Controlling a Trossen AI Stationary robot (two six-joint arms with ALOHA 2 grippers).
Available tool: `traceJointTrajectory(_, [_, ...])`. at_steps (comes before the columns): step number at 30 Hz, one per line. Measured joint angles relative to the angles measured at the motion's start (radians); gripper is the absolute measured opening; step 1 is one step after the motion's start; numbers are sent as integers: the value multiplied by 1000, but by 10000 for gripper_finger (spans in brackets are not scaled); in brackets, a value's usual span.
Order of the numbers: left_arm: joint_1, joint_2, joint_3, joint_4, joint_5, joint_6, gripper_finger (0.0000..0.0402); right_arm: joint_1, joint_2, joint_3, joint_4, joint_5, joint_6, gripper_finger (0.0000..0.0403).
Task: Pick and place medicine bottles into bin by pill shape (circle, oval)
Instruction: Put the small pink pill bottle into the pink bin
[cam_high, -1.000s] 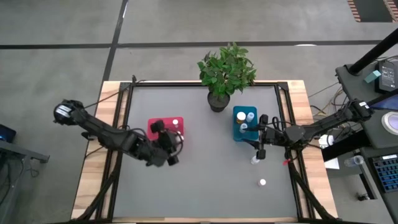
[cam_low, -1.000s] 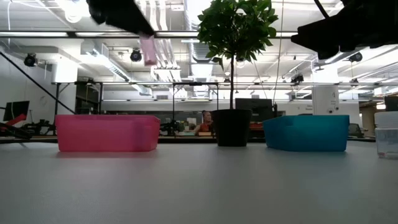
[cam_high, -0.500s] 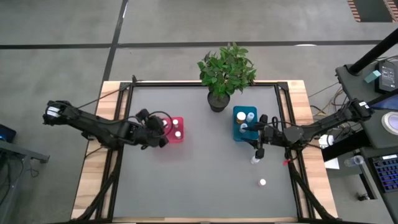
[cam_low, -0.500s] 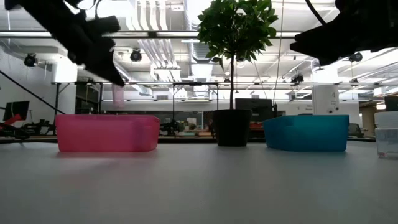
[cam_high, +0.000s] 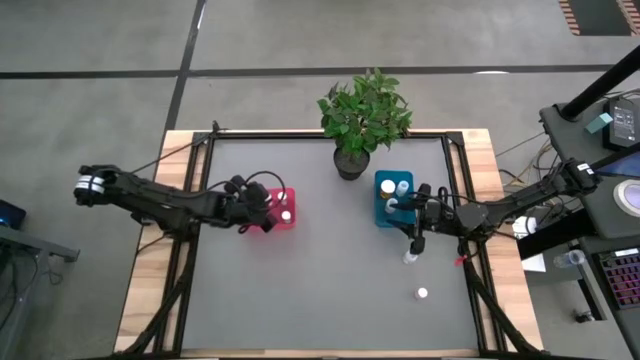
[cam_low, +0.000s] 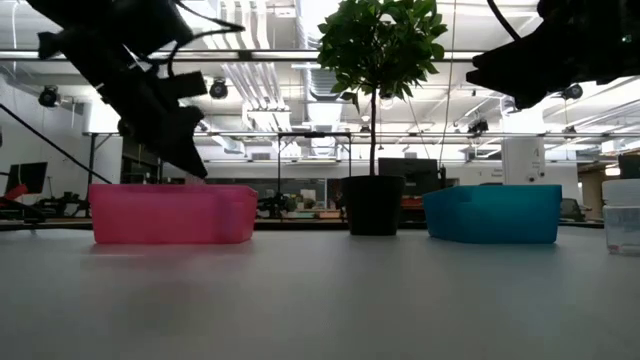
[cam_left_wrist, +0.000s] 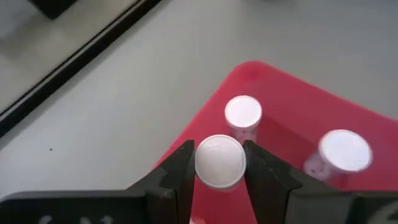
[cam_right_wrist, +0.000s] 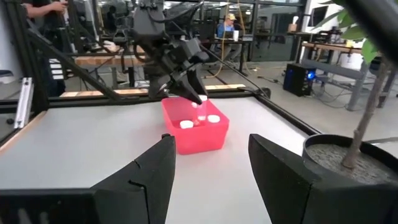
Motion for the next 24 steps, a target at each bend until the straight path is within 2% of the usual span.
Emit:
traceJointTrajectory(9, [51,88,0,21,54,-2,100,0,0,0,0,4,-14,192])
traceJointTrajectory(24, [52,146,-6,74,52,-27,100,0,0,0,0,4,-26,192])
